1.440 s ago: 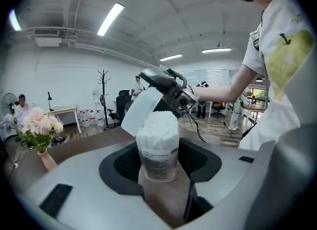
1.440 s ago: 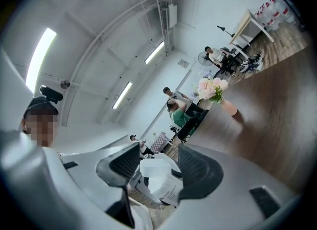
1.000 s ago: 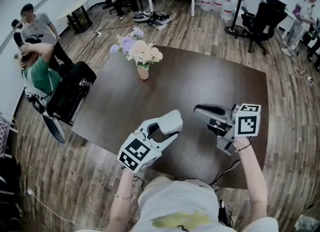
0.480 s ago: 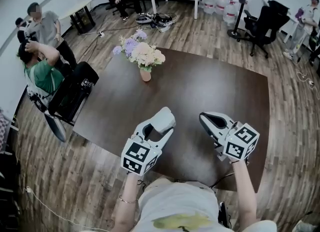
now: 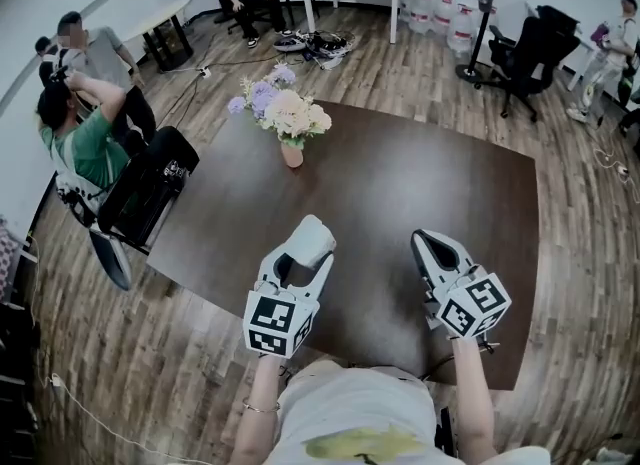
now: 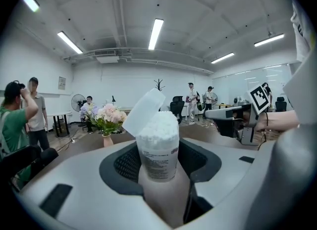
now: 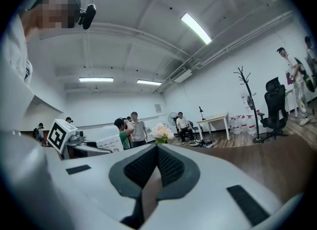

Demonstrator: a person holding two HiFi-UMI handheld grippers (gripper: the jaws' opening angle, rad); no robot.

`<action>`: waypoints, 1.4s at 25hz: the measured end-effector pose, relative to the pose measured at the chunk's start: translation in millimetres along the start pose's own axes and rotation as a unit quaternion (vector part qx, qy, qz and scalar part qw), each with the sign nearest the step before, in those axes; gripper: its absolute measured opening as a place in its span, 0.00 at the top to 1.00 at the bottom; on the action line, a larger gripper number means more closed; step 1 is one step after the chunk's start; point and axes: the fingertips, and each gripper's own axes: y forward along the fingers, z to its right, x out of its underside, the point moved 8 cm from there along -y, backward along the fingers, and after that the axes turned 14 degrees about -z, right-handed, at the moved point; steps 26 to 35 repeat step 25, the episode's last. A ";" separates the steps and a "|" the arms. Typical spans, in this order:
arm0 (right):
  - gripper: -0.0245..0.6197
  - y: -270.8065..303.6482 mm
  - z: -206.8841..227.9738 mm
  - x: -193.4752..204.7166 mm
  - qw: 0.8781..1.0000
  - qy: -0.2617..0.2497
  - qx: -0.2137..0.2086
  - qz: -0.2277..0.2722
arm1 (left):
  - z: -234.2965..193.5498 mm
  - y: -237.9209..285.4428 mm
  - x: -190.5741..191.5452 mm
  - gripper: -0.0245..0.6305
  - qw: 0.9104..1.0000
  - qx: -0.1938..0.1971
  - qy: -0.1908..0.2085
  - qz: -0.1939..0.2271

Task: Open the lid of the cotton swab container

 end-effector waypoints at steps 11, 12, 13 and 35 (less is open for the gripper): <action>0.93 -6.8 1.6 1.6 0.999 -0.017 0.033 0.014 | 0.3 -0.2 3.5 0.61 1.000 -0.004 0.001 -0.006; 0.93 -6.9 1.6 2.5 0.999 -0.018 0.033 0.013 | 0.1 0.0 4.1 0.61 1.000 -0.005 0.001 -0.006; 0.93 -7.2 1.5 3.3 0.999 -0.019 0.033 0.013 | 0.1 0.0 4.7 0.61 1.000 -0.006 0.000 -0.007; 0.93 -7.2 3.2 10.2 0.999 -0.014 0.045 0.015 | -5.3 1.2 6.8 0.61 1.000 -0.016 -0.004 -0.007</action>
